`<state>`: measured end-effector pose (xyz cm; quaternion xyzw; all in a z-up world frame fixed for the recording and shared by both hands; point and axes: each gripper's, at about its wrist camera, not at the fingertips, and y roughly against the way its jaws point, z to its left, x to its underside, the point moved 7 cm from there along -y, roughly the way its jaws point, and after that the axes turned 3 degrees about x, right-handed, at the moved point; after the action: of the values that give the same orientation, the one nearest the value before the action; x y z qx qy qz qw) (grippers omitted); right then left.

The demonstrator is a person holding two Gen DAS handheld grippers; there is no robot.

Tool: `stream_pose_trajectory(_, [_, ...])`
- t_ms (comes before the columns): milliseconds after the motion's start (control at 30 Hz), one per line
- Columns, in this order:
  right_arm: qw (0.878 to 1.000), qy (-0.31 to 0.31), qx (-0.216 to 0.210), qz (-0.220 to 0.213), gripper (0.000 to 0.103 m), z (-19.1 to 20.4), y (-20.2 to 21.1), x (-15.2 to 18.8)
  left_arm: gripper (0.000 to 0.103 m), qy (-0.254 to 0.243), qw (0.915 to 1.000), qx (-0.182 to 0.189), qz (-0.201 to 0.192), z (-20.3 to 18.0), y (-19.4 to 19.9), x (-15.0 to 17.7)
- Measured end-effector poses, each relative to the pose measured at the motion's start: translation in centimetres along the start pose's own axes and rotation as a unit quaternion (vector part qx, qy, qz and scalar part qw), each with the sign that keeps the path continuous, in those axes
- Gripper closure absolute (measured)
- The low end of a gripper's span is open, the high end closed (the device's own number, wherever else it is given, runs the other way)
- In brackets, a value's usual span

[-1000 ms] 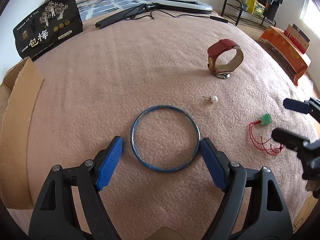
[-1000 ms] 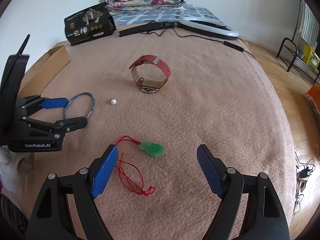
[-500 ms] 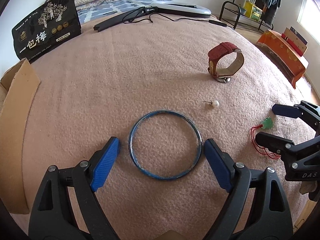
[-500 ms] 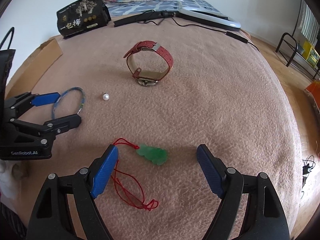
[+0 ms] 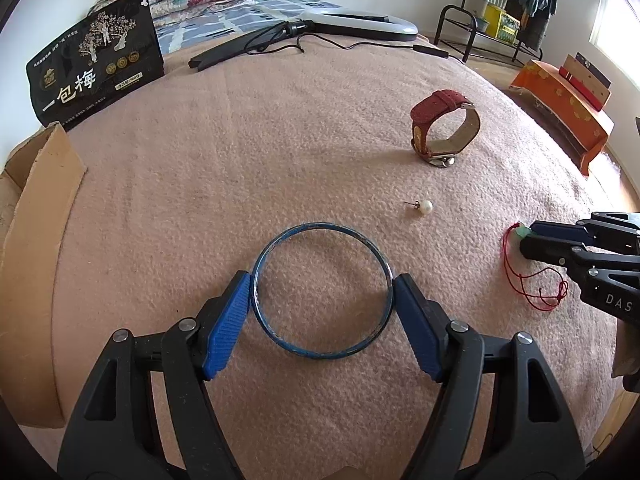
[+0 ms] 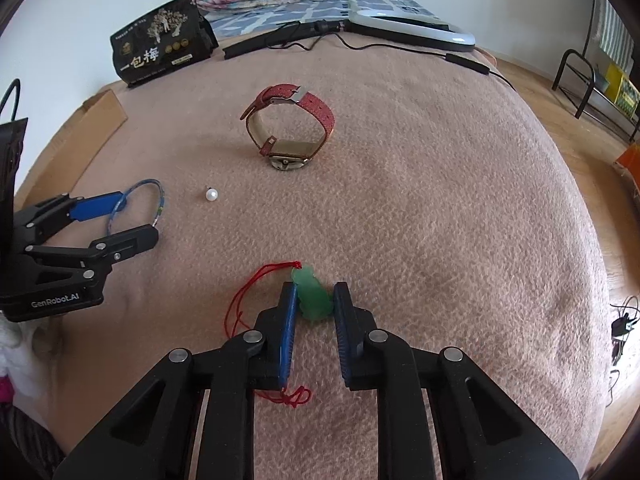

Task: Organize jewelry
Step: 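Close left tool on blue bangle while right tool closes on green jade pendant, then carry the blue bangle and jade pendant over the cardboard box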

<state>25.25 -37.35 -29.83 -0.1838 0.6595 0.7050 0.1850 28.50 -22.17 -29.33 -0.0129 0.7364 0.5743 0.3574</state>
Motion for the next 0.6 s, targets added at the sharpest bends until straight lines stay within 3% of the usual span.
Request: stream_pose_trajectory(600, [0.999, 0.007, -0.016, -0.045, 0.087, 0.8, 3.6, -0.9, 0.029, 0.004, 0.9995, 0.001, -0.031, 0.5, 3.6, -0.5])
